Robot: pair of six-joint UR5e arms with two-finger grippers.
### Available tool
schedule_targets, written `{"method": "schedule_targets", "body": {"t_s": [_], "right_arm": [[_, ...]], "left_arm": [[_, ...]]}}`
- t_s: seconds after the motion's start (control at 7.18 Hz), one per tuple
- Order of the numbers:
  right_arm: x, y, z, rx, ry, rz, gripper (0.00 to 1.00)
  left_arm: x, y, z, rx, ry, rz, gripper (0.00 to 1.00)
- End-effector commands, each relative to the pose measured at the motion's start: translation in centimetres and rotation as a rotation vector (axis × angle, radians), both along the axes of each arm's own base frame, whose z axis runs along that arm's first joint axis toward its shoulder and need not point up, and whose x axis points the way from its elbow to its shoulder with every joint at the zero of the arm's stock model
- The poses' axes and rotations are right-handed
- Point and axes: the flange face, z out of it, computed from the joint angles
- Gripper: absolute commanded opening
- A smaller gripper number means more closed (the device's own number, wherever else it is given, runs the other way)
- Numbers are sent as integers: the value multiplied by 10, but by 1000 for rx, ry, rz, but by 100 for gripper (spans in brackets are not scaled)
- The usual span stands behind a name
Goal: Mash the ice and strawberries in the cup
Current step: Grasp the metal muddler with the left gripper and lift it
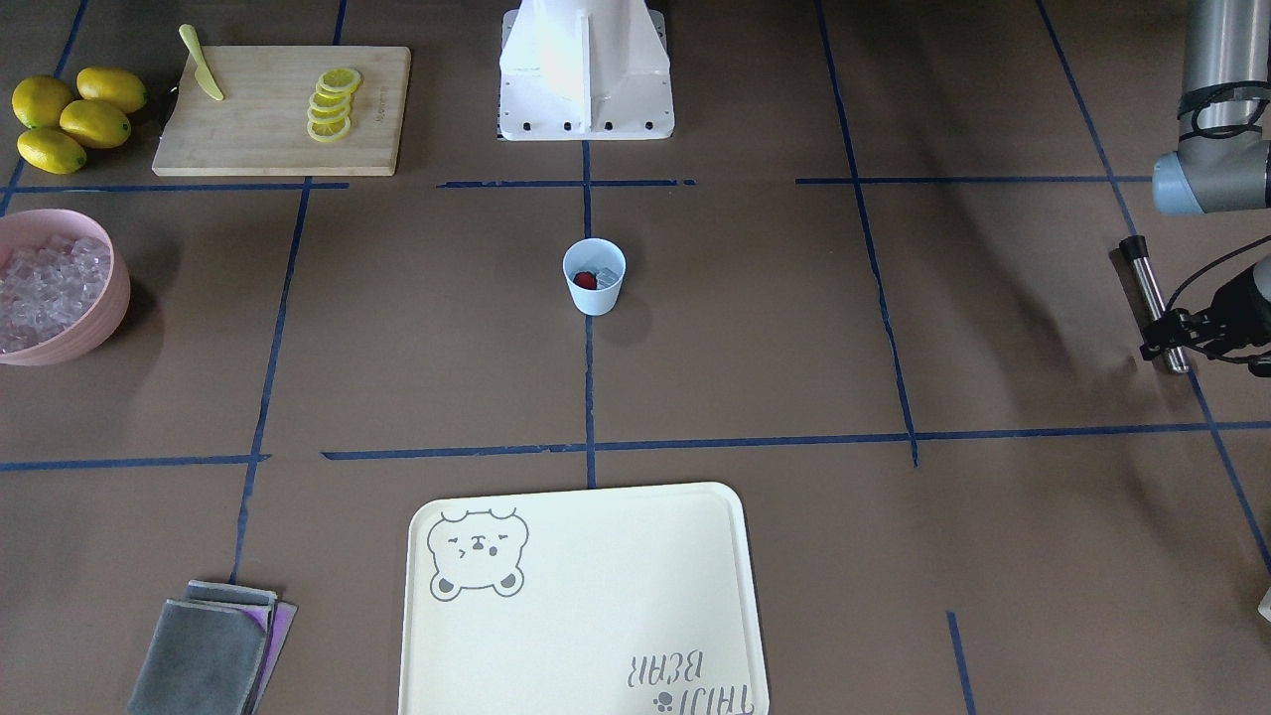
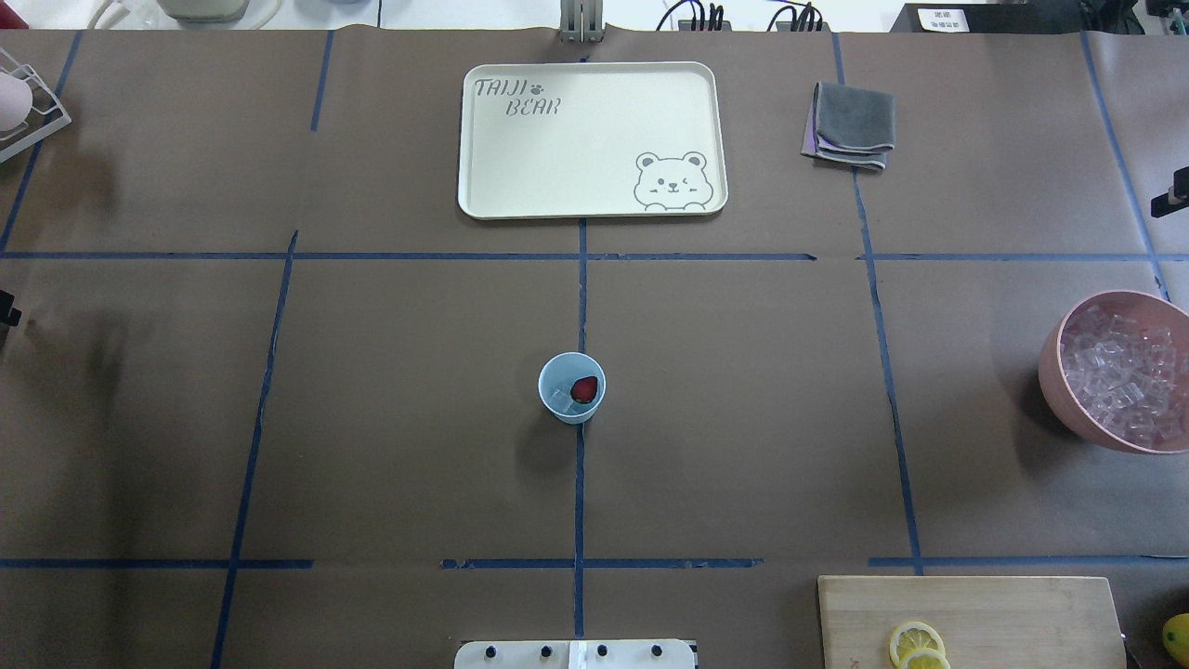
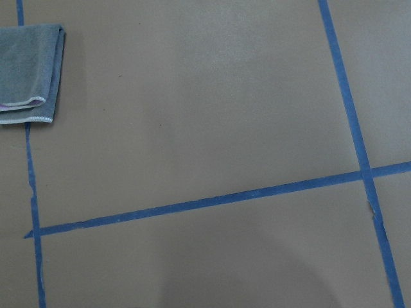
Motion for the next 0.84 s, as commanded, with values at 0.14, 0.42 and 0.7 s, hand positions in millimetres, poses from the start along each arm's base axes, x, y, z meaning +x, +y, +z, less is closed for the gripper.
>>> {"method": "schedule_targets", "body": {"t_s": [0.14, 0.42, 0.7], "right_arm": [[0, 0, 0, -1, -1, 0, 100], [0, -1, -3, 2, -4, 1, 100], [-1, -1, -11, -2, -15, 14, 100]], "left_arm": [[0, 0, -1, 8, 1, 5, 0], [19, -11, -76, 35, 207, 76, 0], [32, -36, -214, 178, 339, 82, 0]]}}
